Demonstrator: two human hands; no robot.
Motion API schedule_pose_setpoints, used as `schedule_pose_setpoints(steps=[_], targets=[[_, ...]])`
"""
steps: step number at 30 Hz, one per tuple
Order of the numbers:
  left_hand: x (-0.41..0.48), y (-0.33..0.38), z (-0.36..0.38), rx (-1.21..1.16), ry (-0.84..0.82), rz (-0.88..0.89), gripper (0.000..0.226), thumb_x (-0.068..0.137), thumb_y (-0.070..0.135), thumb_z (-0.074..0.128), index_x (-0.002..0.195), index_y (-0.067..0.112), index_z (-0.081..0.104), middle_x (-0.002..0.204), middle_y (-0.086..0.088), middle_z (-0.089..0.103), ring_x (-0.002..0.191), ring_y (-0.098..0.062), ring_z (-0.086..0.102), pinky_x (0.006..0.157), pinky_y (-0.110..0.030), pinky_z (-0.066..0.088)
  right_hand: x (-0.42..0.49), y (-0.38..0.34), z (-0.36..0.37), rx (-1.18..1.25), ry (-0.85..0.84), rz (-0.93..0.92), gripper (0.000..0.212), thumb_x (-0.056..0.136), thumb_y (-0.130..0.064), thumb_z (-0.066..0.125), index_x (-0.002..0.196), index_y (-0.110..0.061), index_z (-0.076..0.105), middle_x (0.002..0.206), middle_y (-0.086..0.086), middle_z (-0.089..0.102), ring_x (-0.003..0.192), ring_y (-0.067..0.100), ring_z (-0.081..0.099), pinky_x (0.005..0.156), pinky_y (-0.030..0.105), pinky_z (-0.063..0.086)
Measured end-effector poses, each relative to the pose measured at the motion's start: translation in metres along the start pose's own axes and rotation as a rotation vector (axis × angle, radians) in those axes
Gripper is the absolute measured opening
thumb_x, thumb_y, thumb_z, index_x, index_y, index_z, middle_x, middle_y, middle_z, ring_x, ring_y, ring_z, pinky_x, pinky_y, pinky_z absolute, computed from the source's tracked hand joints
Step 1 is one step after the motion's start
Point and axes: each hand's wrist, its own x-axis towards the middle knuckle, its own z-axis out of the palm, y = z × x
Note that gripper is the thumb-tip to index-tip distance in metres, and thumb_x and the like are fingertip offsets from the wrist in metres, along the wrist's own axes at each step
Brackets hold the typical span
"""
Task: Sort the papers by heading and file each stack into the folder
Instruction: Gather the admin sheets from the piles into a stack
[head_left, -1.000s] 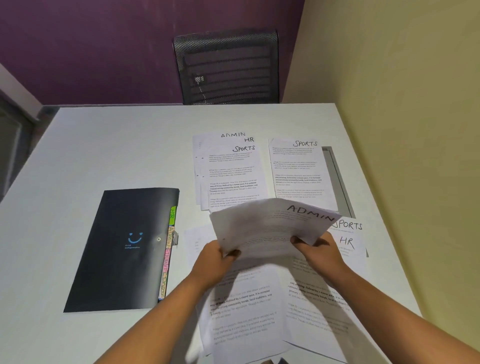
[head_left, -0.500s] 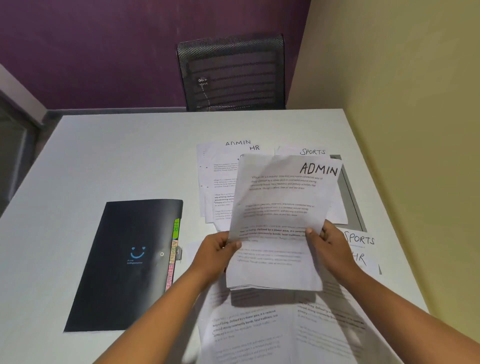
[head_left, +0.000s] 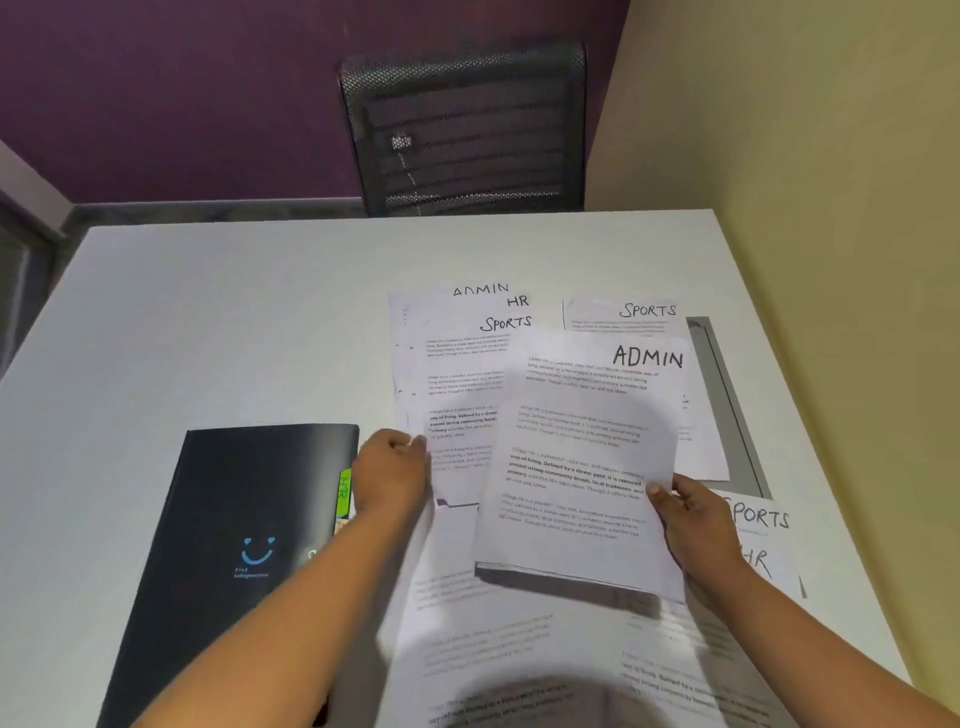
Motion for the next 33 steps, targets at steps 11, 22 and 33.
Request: schedule_pose_setpoints(steps=[11, 22, 33], targets=[[0.057, 0.013, 0.025, 0.492, -0.075, -0.106, 0.083, 0.076, 0.041, 0.079, 0.130, -0.003, 0.034, 0.132, -0.020, 0.041, 0.123, -0.036, 0.047, 0.094, -0.044, 0.047, 0.018, 0.005, 0.005, -0.026, 0.039, 0.056, 0.011, 0.096, -0.017, 0.061, 0.094, -0.018, 0.072, 0.093, 0.010, 0.076, 0.087, 0.031, 0.073, 0.084, 0.047, 0.058], [0.054, 0.016, 0.026, 0.410, -0.015, -0.075, 0.080, 0.072, 0.041, 0.083, 0.128, 0.004, 0.040, 0.134, -0.016, 0.038, 0.129, -0.034, 0.039, 0.093, -0.043, 0.046, 0.021, 0.016, 0.027, -0.224, -0.073, 0.025, 0.013, 0.097, -0.016, 0.060, 0.096, -0.016, 0.073, 0.063, -0.003, 0.069, 0.041, -0.001, 0.057, 0.047, 0.016, 0.044], [0.079, 0.010, 0.026, 0.057, -0.159, -0.050, 0.041, 0.093, 0.046, 0.055, 0.093, 0.006, 0.065, 0.099, -0.011, 0.070, 0.089, -0.031, 0.065, 0.081, -0.037, 0.054, 0.042, 0.026, 0.046, -0.323, -0.013, 0.156, 0.021, 0.095, -0.021, 0.058, 0.078, -0.014, 0.068, 0.054, -0.002, 0.060, 0.045, 0.015, 0.050, 0.057, 0.026, 0.039]])
